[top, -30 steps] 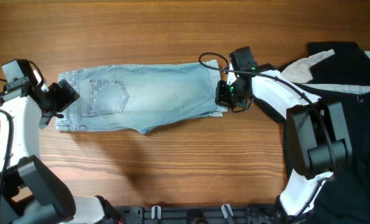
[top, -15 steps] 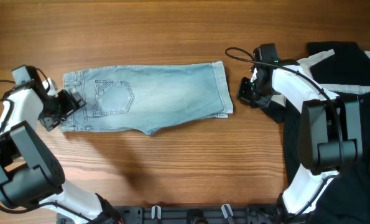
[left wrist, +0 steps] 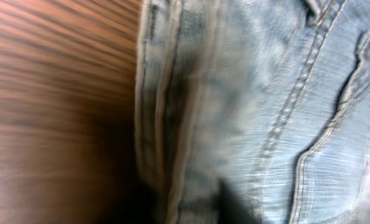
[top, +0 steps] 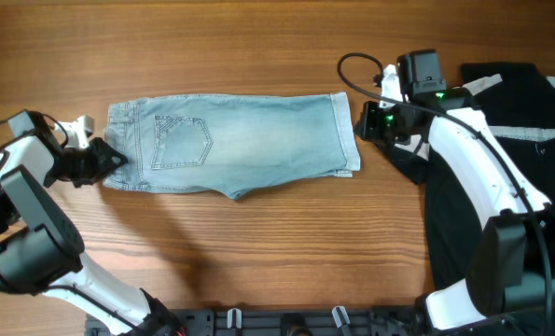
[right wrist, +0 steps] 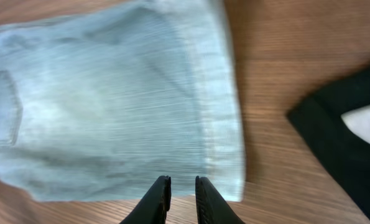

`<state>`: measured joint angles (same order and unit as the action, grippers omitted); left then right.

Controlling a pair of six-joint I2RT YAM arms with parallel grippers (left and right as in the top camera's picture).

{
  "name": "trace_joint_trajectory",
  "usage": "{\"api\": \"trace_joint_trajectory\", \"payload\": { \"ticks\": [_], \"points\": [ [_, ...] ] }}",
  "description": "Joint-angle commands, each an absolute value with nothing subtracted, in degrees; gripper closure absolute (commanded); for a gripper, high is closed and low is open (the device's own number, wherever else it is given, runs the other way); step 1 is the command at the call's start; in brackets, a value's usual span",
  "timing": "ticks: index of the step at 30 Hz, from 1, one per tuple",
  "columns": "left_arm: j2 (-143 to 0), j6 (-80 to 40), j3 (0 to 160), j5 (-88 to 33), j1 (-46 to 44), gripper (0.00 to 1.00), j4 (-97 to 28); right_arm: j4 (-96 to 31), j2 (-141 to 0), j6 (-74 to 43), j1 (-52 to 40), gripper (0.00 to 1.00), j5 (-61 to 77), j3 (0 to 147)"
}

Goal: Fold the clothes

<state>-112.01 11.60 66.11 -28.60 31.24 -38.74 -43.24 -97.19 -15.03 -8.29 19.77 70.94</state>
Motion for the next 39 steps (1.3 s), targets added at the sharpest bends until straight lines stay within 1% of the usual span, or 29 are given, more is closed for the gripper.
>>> {"api": "trace_joint_trajectory", "payload": {
  "ticks": [1,2,4,9,11,12,15,19,22,25,28,29,32,35,39],
  "points": [
    [-115.46,13.06,64.51,-35.38,30.68,0.96,-39.64,-42.70,-99.13,-15.66,-11.29,0.81,17.63,70.43],
    [-115.11,12.84,64.62,-35.77,30.72,0.96,-40.45,-42.59,-100.71,-21.21,-11.51,0.81,12.88,69.91],
    [-114.06,12.73,65.63,-36.01,30.72,0.96,-42.57,-42.33,-103.22,-26.26,-11.51,0.81,9.58,69.63],
    [-108.81,11.03,73.10,-38.44,30.52,0.96,-52.21,-40.23,-111.35,-26.83,-11.68,0.82,10.31,69.63],
    [-106.85,5.85,73.41,-40.14,30.48,0.96,-52.14,-39.24,-114.04,-25.56,-11.79,0.82,10.31,69.63],
    [-105.95,4.03,73.41,-43.66,30.37,0.96,-52.16,-38.54,-115.44,-25.61,-11.77,0.83,10.26,69.63],
    [-104.95,3.68,73.41,-50.94,28.58,0.96,-52.16,-36.91,-118.76,-25.91,-11.79,0.85,12.05,69.63],
    [-104.88,0.19,73.43,-52.07,23.24,0.96,-50.63,-36.88,-119.52,-25.82,-11.79,0.85,11.99,69.63],
    [-102.80,-4.25,73.54,-51.86,18.11,0.96,-45.74,-37.10,-119.52,-25.80,-11.79,0.85,12.01,69.63],
    [-98.17,-5.50,75.00,-46.06,13.30,0.96,-44.25,-37.17,-119.52,-25.69,-11.79,0.85,12.03,69.63],
    [-92.97,-7.81,76.64,-36.25,4.32,0.96,-41.63,-37.17,-119.52,-25.45,-11.79,0.85,12.01,69.63],
    [-92.40,-8.27,76.64,-33.82,2.15,0.96,-41.23,-37.15,-119.52,-25.45,-11.79,0.85,11.99,69.63],
    [-92.38,-9.23,76.64,-21.32,-7.90,0.96,-41.98,-37.32,-119.52,-25.41,-11.79,0.85,11.99,69.63],
    [-92.71,-10.92,76.64,-13.82,-16.60,0.96,-41.74,-37.41,-119.52,-25.43,-11.79,0.85,11.99,69.63],
    [-95.85,-16.53,76.62,-11.92,-22.44,0.96,-38.30,-38.48,-119.52,-25.47,-11.79,0.85,11.99,69.63]
  ]
}}
